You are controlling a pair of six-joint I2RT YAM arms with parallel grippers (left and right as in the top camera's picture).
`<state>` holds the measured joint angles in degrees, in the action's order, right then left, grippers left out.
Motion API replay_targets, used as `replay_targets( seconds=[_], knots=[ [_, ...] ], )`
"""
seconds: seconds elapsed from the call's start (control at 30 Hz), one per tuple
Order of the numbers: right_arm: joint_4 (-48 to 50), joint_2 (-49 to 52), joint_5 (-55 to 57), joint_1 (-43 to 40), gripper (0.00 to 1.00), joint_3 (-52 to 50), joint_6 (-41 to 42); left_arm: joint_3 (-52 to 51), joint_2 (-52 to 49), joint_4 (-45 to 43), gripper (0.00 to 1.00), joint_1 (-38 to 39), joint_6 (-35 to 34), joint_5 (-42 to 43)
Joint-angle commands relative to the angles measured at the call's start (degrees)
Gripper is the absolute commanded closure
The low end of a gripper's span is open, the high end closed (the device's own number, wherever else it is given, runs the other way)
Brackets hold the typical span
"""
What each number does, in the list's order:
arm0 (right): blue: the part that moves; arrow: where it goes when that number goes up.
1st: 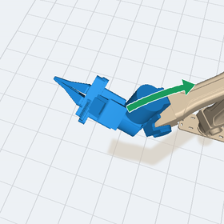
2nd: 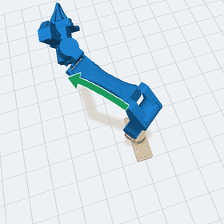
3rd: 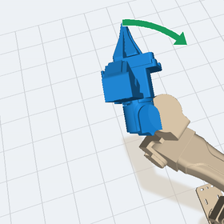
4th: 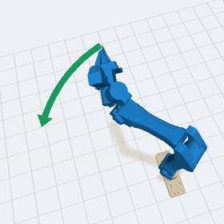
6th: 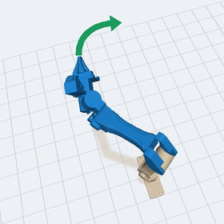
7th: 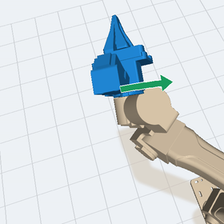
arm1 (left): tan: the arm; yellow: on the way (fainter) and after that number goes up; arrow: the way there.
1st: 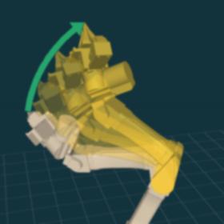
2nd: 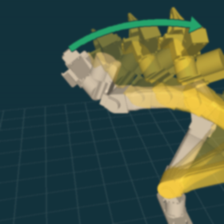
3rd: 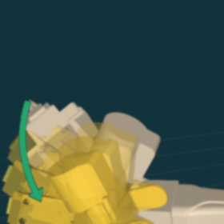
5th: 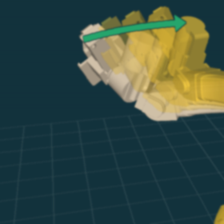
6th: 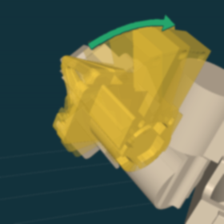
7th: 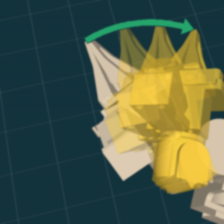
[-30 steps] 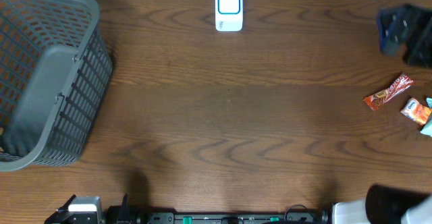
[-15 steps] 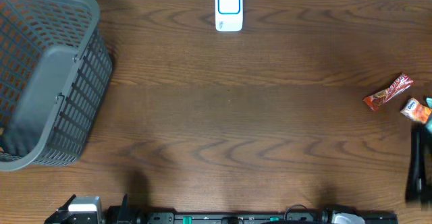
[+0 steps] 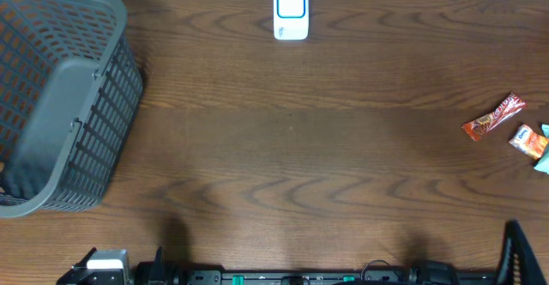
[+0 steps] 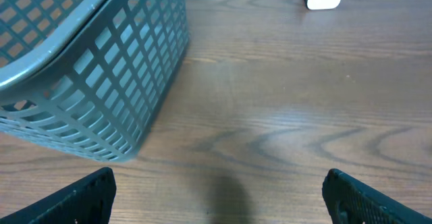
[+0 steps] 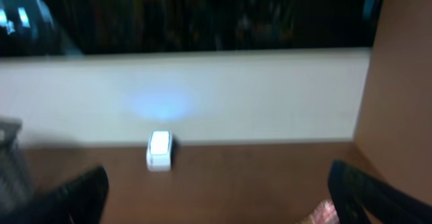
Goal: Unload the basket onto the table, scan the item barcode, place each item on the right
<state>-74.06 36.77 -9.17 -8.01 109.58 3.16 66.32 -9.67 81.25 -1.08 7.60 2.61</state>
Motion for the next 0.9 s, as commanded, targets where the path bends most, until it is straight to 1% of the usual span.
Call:
replay_targets(
  seconds=[0.0, 0.37, 0.4, 0.43, 0.67, 0.87],
  knots=[
    [7.6, -6.6, 0.7, 0.5, 0.01, -13.6, -0.7, 0.2, 0.2, 0.1, 0.02, -0.2, 0.7, -0.7],
    [41.4, -23.5, 0.7, 0.6, 0.01, -54.3, -0.3, 0.2, 0.2, 0.1, 0.02, -0.2, 0.7, -0.7],
    [47.1, -25.8, 0.7, 0.6, 0.01, -60.5, 0.0, 0.2, 0.2, 0.1, 0.02, -0.2, 0.7, -0.7],
    [50.1, -26.9, 0.7, 0.6, 0.01, -63.6, 0.0, 0.2, 0.2, 0.1, 0.02, -0.2, 0.7, -0.7],
    [66.6, -33.5, -0.4, 0.6, 0.01, -80.9, 0.0, 0.2, 0.2, 0.1, 0.02, -0.2, 0.7, -0.7],
    [75.8, -36.4, -0.4, 0.7, 0.01, -91.8, 0.0, 0.2, 0.2, 0.1, 0.02, -0.2, 0.7, -0.7]
  ],
)
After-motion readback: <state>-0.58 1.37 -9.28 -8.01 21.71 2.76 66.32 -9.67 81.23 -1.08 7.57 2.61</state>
